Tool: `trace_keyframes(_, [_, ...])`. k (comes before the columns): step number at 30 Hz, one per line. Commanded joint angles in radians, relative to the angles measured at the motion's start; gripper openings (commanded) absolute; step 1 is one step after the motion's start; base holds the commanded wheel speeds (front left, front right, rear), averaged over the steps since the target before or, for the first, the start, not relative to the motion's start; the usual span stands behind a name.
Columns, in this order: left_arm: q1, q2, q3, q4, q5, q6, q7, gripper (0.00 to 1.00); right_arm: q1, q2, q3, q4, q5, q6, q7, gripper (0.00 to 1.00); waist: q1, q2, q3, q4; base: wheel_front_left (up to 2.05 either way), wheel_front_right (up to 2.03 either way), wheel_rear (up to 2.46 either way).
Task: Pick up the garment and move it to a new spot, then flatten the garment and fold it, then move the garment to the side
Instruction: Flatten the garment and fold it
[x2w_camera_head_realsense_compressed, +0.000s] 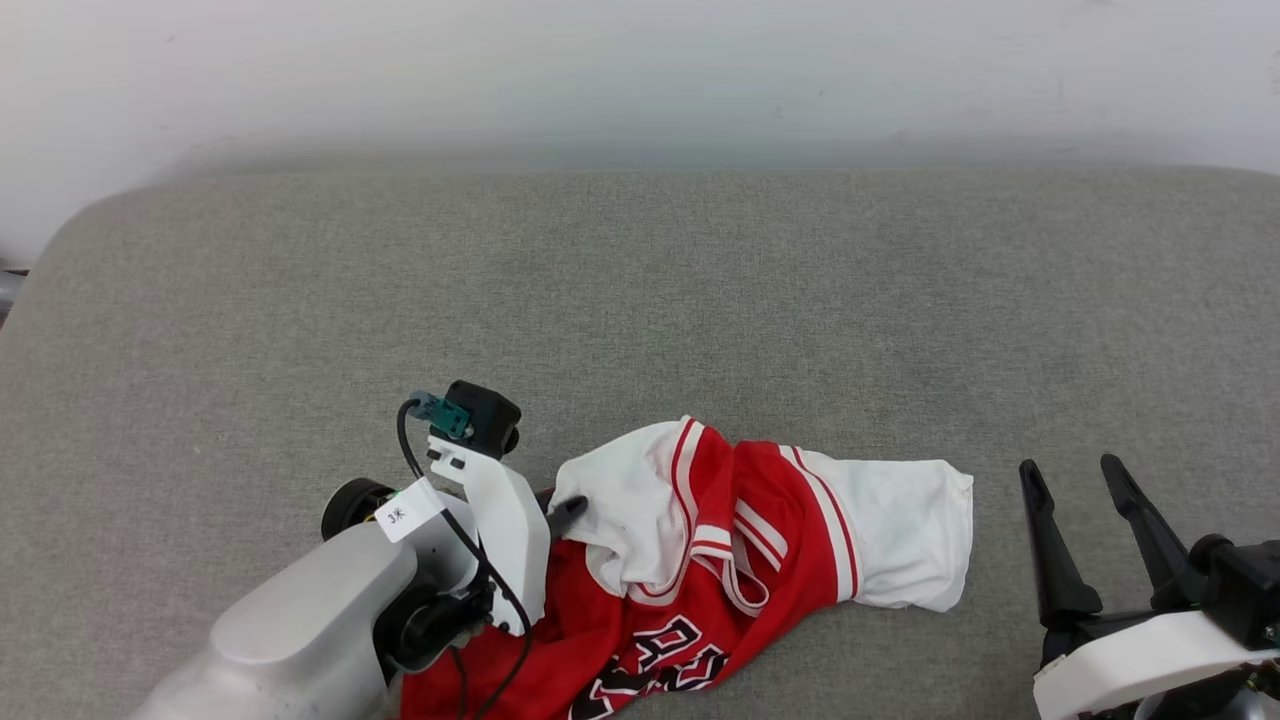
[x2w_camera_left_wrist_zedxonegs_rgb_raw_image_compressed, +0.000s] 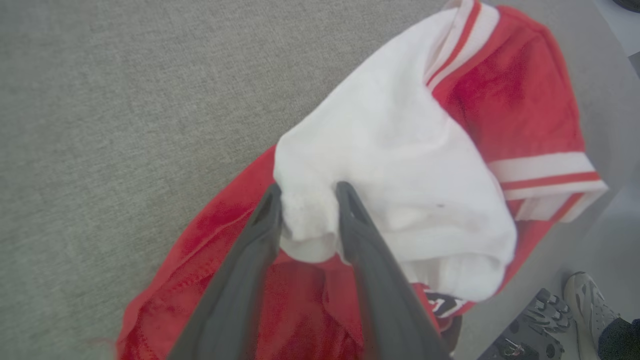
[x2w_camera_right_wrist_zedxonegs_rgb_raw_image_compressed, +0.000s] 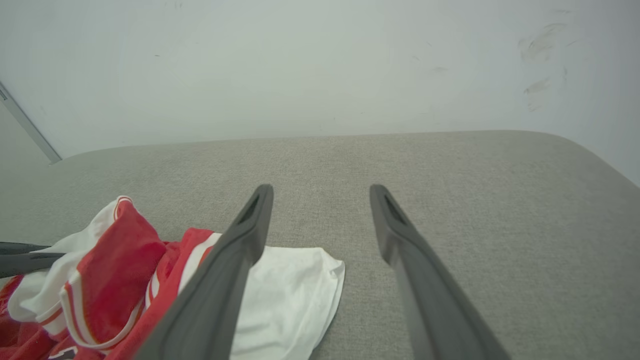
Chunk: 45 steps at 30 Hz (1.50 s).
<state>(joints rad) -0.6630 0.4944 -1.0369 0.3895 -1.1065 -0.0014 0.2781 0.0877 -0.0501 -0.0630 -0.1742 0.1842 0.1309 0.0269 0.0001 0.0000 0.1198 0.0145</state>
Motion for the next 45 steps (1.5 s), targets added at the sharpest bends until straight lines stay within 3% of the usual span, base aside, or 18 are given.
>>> trace_keyframes(1, [-0.017, 0.001, 0.000, 0.002, 0.009, -0.004, -0.015, 0.00, -0.009, 0.000, -0.001, 0.003, 0.002, 0.000, -0.006, 1.00, -0.0001, 0.0000, -0.001, 0.002, 0.00, 0.00, 0.00])
trace_keyframes(9, [-0.072, 0.023, 0.059, 0.013, 0.086, 0.038, -0.176, 0.00, -0.016, 0.000, 0.000, 0.016, 0.008, 0.000, -0.011, 1.00, -0.0001, 0.0000, -0.003, 0.011, 0.00, 0.00, 0.00])
trace_keyframes(16, [-0.084, 0.066, 0.131, 0.120, 0.067, 0.054, -0.264, 0.00, -0.034, 0.000, 0.010, 0.019, 0.010, 0.000, -0.023, 1.00, -0.0001, 0.0000, 0.031, -0.009, 0.00, 0.00, 0.00])
trace_keyframes(25, [-0.033, 0.042, 0.150, 0.358, 0.040, 0.015, -0.337, 0.00, -0.055, 0.000, 0.010, 0.030, 0.013, 0.000, -0.041, 1.00, -0.0001, 0.0000, 0.084, -0.039, 0.00, 0.00, 0.00])
trace_keyframes(28, [-0.031, -0.004, 0.148, 0.451, 0.038, -0.031, -0.392, 0.00, -0.064, 0.000, 0.004, 0.034, 0.005, 0.000, -0.043, 1.00, -0.0001, 0.0000, 0.094, -0.038, 0.00, 0.00, 0.00])
trace_keyframes(29, [-0.032, -0.014, 0.150, 0.465, 0.034, -0.035, -0.401, 0.25, -0.068, 0.000, 0.002, 0.034, 0.003, 0.000, -0.042, 1.00, -0.0001, 0.0000, 0.093, -0.036, 0.00, 0.00, 0.00])
trace_keyframes(30, [-0.032, -0.023, 0.153, 0.478, 0.031, -0.044, -0.411, 0.59, -0.070, 0.000, 0.001, 0.034, 0.001, 0.000, -0.042, 1.00, -0.0001, 0.0000, 0.092, -0.035, 0.00, 0.00, 0.00])
trace_keyframes(31, [-0.036, -0.030, 0.155, 0.487, 0.034, -0.049, -0.431, 1.00, -0.072, 0.000, 0.000, 0.033, -0.002, 0.000, -0.042, 1.00, -0.0001, 0.0000, 0.089, -0.033, 0.00, 0.00, 0.00])
trace_keyframes(39, [-0.019, -0.058, 0.181, 0.493, 0.092, -0.043, -0.539, 1.00, -0.060, 0.000, -0.003, 0.034, -0.002, 0.000, -0.043, 1.00, -0.0001, 0.0000, 0.037, -0.013, 0.00, 0.00, 0.00])
trace_keyframes(45, [0.082, -0.050, 0.348, 0.280, 0.254, 0.045, -0.543, 1.00, -0.037, 0.000, -0.009, 0.031, -0.009, 0.000, -0.032, 1.00, -0.0001, 0.0000, -0.013, 0.014, 0.00, 0.00, 0.00])
